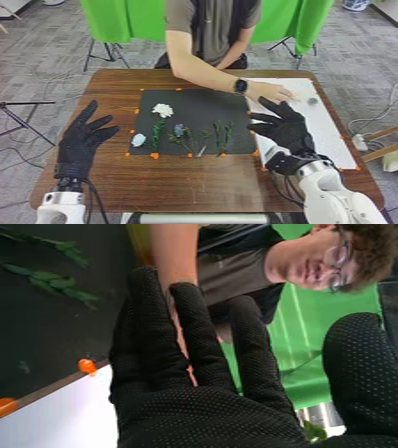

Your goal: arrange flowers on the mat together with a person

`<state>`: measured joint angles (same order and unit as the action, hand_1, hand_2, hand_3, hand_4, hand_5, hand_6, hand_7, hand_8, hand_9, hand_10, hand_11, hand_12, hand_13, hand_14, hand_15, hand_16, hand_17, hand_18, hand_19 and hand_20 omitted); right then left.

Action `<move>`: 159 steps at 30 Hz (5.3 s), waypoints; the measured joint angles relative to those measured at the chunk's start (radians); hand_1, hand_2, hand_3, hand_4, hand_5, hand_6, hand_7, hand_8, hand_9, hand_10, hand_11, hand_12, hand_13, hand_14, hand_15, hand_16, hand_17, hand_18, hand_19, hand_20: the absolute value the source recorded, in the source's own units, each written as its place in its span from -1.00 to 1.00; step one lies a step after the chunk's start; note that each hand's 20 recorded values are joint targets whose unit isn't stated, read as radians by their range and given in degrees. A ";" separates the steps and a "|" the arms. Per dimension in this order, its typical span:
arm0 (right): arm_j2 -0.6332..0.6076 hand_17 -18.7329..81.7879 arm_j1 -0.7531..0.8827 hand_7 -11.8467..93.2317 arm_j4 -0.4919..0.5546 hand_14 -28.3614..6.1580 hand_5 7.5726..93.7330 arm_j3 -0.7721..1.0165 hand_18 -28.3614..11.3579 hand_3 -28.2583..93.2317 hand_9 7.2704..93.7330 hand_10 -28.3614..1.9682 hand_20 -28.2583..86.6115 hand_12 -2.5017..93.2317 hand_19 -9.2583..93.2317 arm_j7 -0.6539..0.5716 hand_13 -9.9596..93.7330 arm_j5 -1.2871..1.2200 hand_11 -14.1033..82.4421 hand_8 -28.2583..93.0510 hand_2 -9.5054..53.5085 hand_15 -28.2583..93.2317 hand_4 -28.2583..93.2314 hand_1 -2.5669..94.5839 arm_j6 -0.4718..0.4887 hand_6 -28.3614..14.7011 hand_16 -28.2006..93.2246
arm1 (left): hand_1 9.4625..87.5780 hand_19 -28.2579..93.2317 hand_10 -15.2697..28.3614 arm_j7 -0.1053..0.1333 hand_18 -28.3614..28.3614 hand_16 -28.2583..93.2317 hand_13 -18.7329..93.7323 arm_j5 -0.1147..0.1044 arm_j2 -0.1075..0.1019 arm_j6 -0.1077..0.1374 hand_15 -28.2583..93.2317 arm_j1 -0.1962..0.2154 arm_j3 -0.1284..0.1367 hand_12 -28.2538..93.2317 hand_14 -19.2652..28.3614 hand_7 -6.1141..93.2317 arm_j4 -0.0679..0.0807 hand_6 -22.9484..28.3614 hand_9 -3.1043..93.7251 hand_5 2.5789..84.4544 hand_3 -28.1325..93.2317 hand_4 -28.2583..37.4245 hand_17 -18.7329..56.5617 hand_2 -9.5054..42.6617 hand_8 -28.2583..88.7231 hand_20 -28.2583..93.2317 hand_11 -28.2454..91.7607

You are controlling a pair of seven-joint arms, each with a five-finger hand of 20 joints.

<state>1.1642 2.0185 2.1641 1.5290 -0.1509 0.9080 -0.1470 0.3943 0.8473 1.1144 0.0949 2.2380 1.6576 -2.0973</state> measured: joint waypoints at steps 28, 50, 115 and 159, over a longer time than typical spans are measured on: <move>0.013 -0.49 -0.005 -0.56 -0.007 -0.58 -0.15 -0.010 -0.75 0.64 0.03 -0.41 -0.14 -0.64 0.28 -0.022 0.01 0.018 -0.41 -0.72 -0.29 0.25 -0.98 -0.63 -0.007 0.31 -0.36 | -0.75 0.73 0.51 0.008 1.00 -0.64 -0.06 -0.016 0.018 -0.012 0.26 0.006 0.001 -0.33 0.85 -0.68 0.004 0.05 -0.15 -0.28 0.67 -1.00 -0.48 -0.37 -0.66 -0.88 -0.17; -0.089 -0.39 -0.056 -0.50 0.013 -0.42 -0.09 -0.001 -0.76 0.68 0.15 -0.42 -0.13 -0.61 0.39 -0.246 0.17 0.429 -0.22 -0.73 -0.51 0.44 -0.94 -0.48 -0.329 0.28 -0.37 | -0.74 0.72 0.53 0.023 1.00 -0.65 -0.08 -0.039 -0.022 0.016 0.29 -0.014 -0.033 -0.33 0.86 -0.67 0.000 0.07 -0.15 -0.28 0.67 -1.00 -0.49 -0.37 -0.66 -0.81 -0.15; -0.416 0.00 -1.129 -0.29 -0.801 0.56 0.62 -0.933 -0.36 0.44 0.93 0.50 -0.30 -0.29 0.59 -0.863 0.77 1.004 -0.54 -0.62 -1.00 0.07 -1.00 0.34 0.096 0.53 -0.03 | -0.72 0.73 0.55 0.133 1.00 -0.66 -0.08 -0.127 -0.114 0.065 0.30 -0.022 -0.085 -0.34 0.86 -0.66 -0.027 0.09 -0.15 -0.28 0.68 -1.00 -0.49 -0.35 -0.67 -0.80 -0.13; -0.339 -0.02 -1.081 -0.26 -0.413 0.46 0.68 -1.137 -0.34 0.55 1.00 0.53 -0.28 -0.21 0.68 -0.707 0.80 1.186 -0.47 -0.59 -1.00 0.19 -1.00 0.31 -0.072 0.41 -0.03 | -0.70 0.73 0.55 0.121 1.00 -0.66 -0.08 -0.129 -0.110 0.066 0.31 -0.008 -0.076 -0.34 0.87 -0.66 -0.031 0.11 -0.14 -0.26 0.69 -1.00 -0.49 -0.35 -0.67 -0.81 -0.12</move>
<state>0.8248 0.9375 1.7510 0.3918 -0.8583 2.0939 -0.2188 0.5150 0.7187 1.0043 0.1607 2.2300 1.5814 -2.1286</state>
